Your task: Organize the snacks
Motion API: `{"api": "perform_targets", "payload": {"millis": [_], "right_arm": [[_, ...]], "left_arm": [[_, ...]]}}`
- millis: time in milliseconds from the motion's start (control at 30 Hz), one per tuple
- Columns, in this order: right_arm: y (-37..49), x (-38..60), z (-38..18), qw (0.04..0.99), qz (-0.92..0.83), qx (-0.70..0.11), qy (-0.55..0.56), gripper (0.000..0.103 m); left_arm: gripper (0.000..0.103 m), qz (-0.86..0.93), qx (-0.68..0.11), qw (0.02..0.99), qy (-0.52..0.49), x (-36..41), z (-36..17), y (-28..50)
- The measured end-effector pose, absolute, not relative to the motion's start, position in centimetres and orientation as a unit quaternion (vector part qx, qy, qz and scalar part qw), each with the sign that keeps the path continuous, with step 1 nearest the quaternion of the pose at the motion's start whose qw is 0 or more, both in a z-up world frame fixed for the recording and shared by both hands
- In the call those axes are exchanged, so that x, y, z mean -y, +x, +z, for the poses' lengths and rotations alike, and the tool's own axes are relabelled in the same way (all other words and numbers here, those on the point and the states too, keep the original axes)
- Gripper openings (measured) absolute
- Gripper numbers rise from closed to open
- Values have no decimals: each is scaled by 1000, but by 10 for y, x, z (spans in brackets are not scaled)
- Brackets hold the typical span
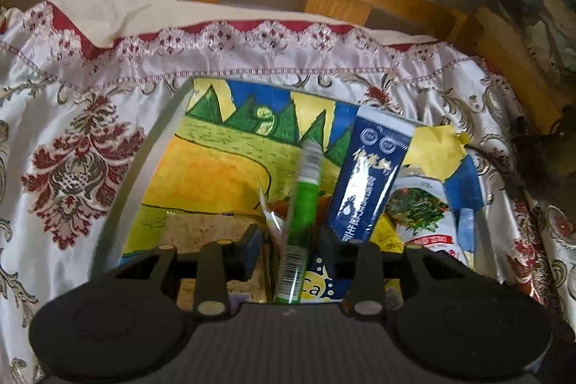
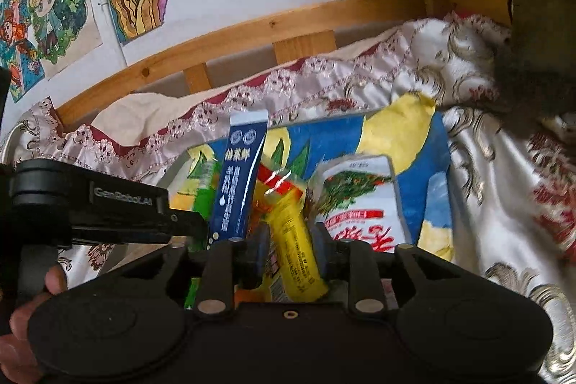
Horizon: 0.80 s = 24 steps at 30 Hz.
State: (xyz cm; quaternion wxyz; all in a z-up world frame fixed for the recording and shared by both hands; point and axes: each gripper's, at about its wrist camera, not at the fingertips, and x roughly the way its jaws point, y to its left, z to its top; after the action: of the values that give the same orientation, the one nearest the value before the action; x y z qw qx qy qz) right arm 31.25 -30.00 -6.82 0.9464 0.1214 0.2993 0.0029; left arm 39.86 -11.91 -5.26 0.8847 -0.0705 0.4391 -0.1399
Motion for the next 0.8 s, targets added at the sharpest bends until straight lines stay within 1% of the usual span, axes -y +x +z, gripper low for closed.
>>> {"api": "perform_targets", "payload": {"millis": [33, 100, 167, 200, 233, 300, 367, 400, 433, 467, 500, 633, 700, 800], "right_arm": [[311, 301, -65, 947, 2, -296, 121, 33], [308, 303, -59, 950, 1, -289, 121, 36], [305, 305, -52, 953, -2, -280, 119, 40], [302, 306, -49, 954, -4, -275, 119, 45], [301, 308, -45, 955, -6, -271, 120, 48], [296, 311, -40, 957, -8, -263, 123, 61], [291, 314, -34, 959, -15, -254, 125, 72], [288, 315, -32, 960, -18, -250, 125, 77], [285, 316, -29, 961, -21, -247, 124, 78], [282, 317, -26, 962, -23, -244, 122, 80], [280, 318, -23, 962, -25, -242, 121, 83], [265, 320, -10, 966, -26, -225, 122, 90], [259, 319, -3, 970, -23, -213, 115, 96], [249, 317, 8, 976, -22, -191, 103, 101]], "left_arm": [[43, -140, -435, 887, -69, 118, -49, 396], [50, -138, -428, 891, -66, 115, -43, 391], [54, -135, -423, 894, -61, 113, -37, 387], [60, -134, -419, 896, -59, 112, -33, 384], [64, -132, -416, 898, -57, 110, -30, 383], [81, -122, -402, 906, -52, 108, -23, 377], [89, -116, -386, 914, -49, 105, -15, 369], [93, -116, -379, 917, -48, 103, -12, 365], [96, -117, -374, 919, -47, 102, -8, 362], [102, -119, -369, 921, -48, 100, -5, 358], [102, -119, -362, 923, -50, 98, -2, 354], [102, -116, -345, 930, -45, 93, 10, 338], [102, -111, -335, 935, -42, 91, 15, 330], [102, -100, -313, 944, -39, 87, 23, 317]]}}
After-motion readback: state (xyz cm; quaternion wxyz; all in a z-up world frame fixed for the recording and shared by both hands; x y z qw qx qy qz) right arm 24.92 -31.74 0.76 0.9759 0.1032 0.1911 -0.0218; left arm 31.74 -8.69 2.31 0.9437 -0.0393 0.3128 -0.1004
